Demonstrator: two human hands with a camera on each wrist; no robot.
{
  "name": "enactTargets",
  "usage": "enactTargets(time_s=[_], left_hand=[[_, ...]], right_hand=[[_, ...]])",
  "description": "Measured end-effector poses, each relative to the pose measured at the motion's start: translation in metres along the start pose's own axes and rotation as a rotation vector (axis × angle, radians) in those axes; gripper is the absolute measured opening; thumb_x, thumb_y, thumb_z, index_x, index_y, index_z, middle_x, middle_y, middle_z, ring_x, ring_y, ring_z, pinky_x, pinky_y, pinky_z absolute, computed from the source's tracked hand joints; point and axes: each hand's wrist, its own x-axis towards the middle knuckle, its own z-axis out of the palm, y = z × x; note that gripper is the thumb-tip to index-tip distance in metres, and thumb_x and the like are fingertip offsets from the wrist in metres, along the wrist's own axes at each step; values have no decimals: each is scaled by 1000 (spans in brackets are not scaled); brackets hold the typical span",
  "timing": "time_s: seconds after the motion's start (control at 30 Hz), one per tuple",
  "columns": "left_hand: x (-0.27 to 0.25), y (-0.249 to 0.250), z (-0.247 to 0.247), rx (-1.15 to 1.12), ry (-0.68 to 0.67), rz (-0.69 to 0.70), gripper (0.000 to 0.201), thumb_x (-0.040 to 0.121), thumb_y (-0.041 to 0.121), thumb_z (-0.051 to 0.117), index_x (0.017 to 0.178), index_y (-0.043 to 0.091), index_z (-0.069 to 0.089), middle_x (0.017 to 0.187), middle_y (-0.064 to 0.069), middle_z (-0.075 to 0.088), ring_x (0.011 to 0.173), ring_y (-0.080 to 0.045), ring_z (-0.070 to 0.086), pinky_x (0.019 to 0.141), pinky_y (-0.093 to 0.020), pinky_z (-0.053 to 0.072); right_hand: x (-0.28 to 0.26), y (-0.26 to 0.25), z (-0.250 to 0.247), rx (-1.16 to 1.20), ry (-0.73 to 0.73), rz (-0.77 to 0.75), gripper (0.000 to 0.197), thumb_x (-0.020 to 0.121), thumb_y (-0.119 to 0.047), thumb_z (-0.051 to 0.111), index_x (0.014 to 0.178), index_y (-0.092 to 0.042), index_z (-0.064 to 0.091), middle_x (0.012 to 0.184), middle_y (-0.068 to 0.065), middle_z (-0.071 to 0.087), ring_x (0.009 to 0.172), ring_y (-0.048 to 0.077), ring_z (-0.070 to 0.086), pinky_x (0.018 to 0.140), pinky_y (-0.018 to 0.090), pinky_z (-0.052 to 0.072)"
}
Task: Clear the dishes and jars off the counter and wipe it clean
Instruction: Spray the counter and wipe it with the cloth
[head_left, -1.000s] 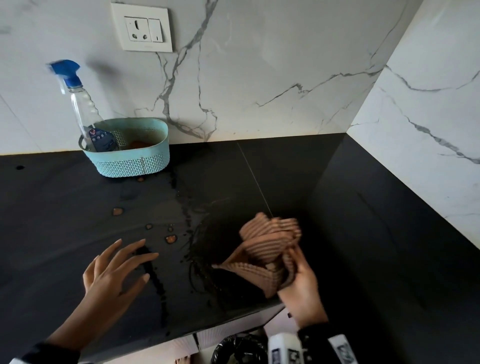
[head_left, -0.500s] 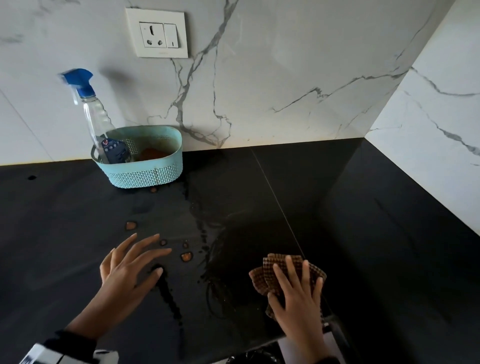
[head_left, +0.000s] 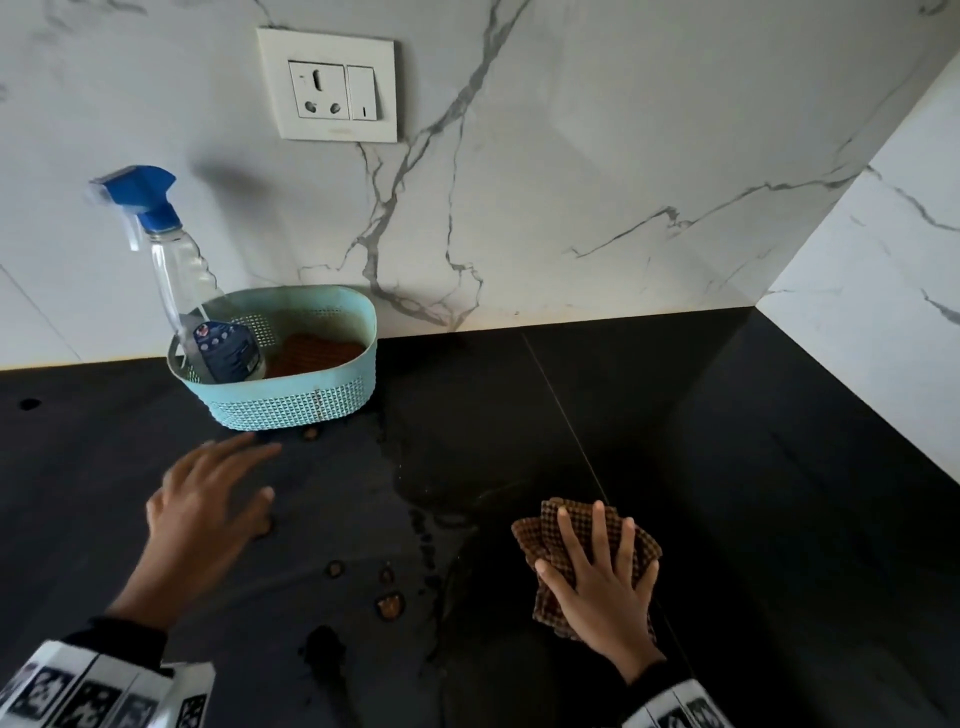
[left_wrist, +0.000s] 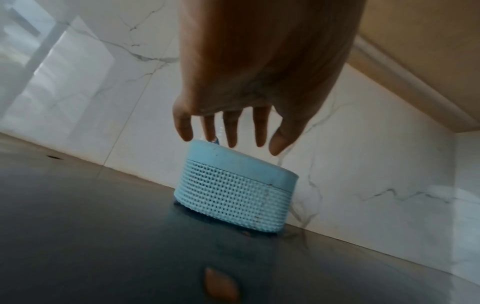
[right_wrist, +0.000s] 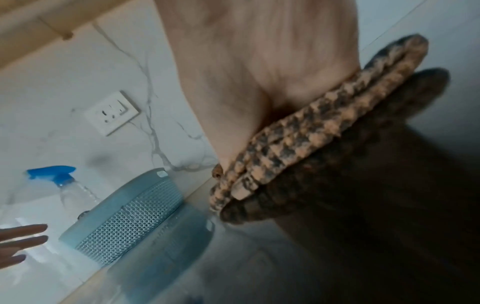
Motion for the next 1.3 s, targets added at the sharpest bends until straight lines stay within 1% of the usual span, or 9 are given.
enactTargets(time_s=[0.07,0.17,0.23,0.37,0.53,0.8,0.93,1.07,1.3], left_hand=[[26,-14,-7,7,65,-94,60,73,46,45,123,17,60,132,-15,53,121,-42,45,96,-60,36],[55,-30,-17,-10,135,-225,60,77,30,63,133,16,48,141,-22,38,129,-44,32,104,-58,26],[70,-43,-17,-13,85,-299,66,80,25,72,138,23,40,146,-21,31,133,-44,26,105,-59,24],[91,-55,-14,41,-21,-296,55,79,42,70,127,21,53,134,-15,50,130,-40,33,99,-59,33],[98,-51,-9,44,38,-302,35,78,39,70,106,19,64,116,-11,61,123,-37,41,91,-58,36],[107,-61,-7,-172,61,-189,22,70,32,78,88,26,67,89,0,64,76,-20,58,68,-34,43],[110,-60,-8,-318,42,-190,22,63,40,75,77,42,58,87,2,60,77,-17,57,64,-37,47],[111,-68,-7,-272,-12,-246,47,58,56,65,85,18,67,85,1,58,76,-18,56,64,-43,50],[109,-64,-9,-299,-21,-231,40,63,50,70,86,17,66,87,1,56,76,-20,56,65,-41,50]], right_hand=[[24,-12,-13,31,-60,-26,97,54,-90,-16,141,-47,-21,152,-5,-34,138,31,-33,109,64,-8],[65,-32,-32,33,-115,-34,71,87,-72,20,144,-46,-14,152,-3,-34,137,32,-33,108,64,-12],[94,-48,-46,32,-140,-37,71,88,-71,23,144,-46,-14,151,-3,-35,137,32,-34,107,64,-13],[149,-82,-73,6,-176,-23,73,87,-73,23,144,-47,-14,150,-4,-37,136,33,-34,107,64,-12],[205,-115,-95,-7,-179,7,74,86,-73,23,145,-44,-11,151,-3,-36,136,35,-34,107,65,-13],[267,-144,-116,-2,-141,67,76,87,-72,24,148,-40,-9,153,3,-30,136,39,-32,111,61,-10],[275,-149,-118,19,-126,81,76,87,-72,25,148,-40,-7,154,4,-28,136,40,-31,111,61,-8],[261,-158,-112,-30,-128,23,73,88,-71,24,147,-42,-8,153,-1,-30,138,36,-31,109,64,-11],[205,-167,-83,-184,-206,-246,71,90,-68,23,144,-44,-15,149,-3,-38,136,32,-36,108,63,-13]])
